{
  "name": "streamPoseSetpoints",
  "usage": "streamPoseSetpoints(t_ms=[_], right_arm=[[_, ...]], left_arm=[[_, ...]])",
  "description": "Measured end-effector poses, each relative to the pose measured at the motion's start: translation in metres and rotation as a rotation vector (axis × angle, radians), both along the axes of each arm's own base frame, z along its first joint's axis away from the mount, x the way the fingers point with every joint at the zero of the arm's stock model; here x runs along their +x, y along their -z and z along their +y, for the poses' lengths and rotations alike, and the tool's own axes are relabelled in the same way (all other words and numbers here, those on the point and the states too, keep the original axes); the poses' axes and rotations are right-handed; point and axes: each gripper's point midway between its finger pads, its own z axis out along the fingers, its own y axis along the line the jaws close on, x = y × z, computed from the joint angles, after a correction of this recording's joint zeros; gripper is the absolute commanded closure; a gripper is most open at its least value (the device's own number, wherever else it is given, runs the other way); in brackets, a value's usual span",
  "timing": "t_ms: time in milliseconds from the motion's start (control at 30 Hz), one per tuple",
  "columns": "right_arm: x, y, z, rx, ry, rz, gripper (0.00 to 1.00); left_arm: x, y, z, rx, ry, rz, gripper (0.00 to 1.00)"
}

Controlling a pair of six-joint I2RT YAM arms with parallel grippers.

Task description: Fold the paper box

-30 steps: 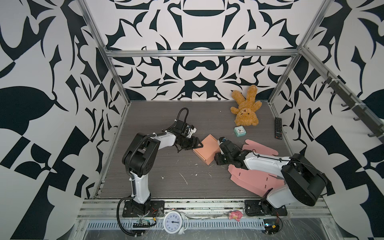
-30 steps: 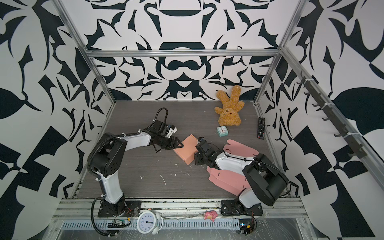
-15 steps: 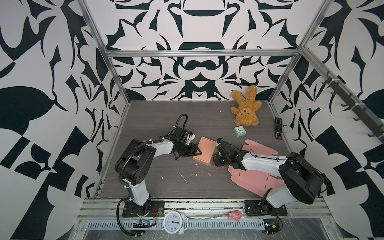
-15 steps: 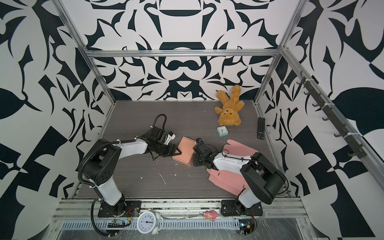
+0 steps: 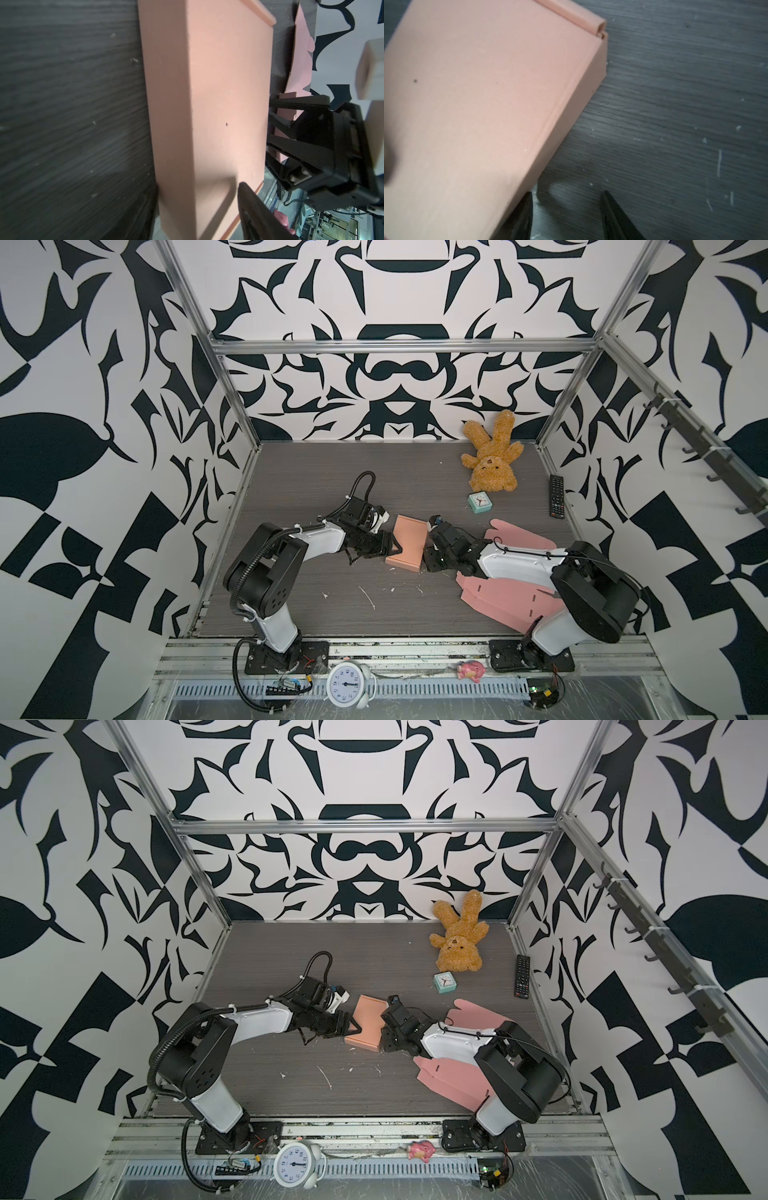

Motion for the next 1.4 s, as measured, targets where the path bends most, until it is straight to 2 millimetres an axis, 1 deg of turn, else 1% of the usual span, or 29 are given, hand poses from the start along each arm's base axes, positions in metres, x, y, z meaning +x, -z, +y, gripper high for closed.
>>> streamPoseSetpoints(t_ms=[300, 367, 467, 567, 767, 867, 967, 1100, 1200, 1400], right_arm=[[-0.002, -0.002, 0.007, 0.02, -0.013, -0.002, 0.46], [-0.003, -0.002, 0.008, 0.022, -0.017, -0.004, 0.46], [-0.003, -0.005, 0.01, 0.036, -0.023, -0.009, 0.46], [-0.005, -0.009, 0.012, 0.06, -0.031, -0.017, 0.46], [-0.004, -0.019, 0.009, 0.072, -0.032, -0.041, 0.46], [-0.001, -0.018, 0.003, 0.056, -0.025, -0.039, 0.49], [0.007, -0.016, -0.004, 0.036, -0.009, -0.032, 0.53], [0.022, -0.018, -0.006, 0.032, 0.015, -0.036, 0.55], [0.03, -0.016, -0.009, 0.03, 0.029, -0.035, 0.57], [0.039, -0.006, -0.009, 0.021, 0.038, -0.013, 0.59]], left_arm=[[-0.016, 0.003, 0.009, 0.013, 0.003, 0.01, 0.36], [-0.019, 0.002, 0.01, 0.014, 0.003, 0.009, 0.34], [-0.024, 0.001, 0.013, 0.008, -0.001, 0.011, 0.28], [-0.026, 0.001, 0.02, -0.015, -0.022, 0.018, 0.28], [-0.015, -0.001, 0.047, -0.052, -0.123, 0.025, 0.28], [-0.008, -0.006, 0.055, -0.053, -0.151, 0.006, 0.28], [0.0, -0.014, 0.053, -0.059, -0.153, -0.01, 0.3], [0.017, -0.023, 0.045, -0.077, -0.147, -0.03, 0.33], [0.026, -0.021, 0.041, -0.082, -0.15, -0.03, 0.35], [0.039, -0.014, 0.036, -0.088, -0.173, -0.018, 0.39]])
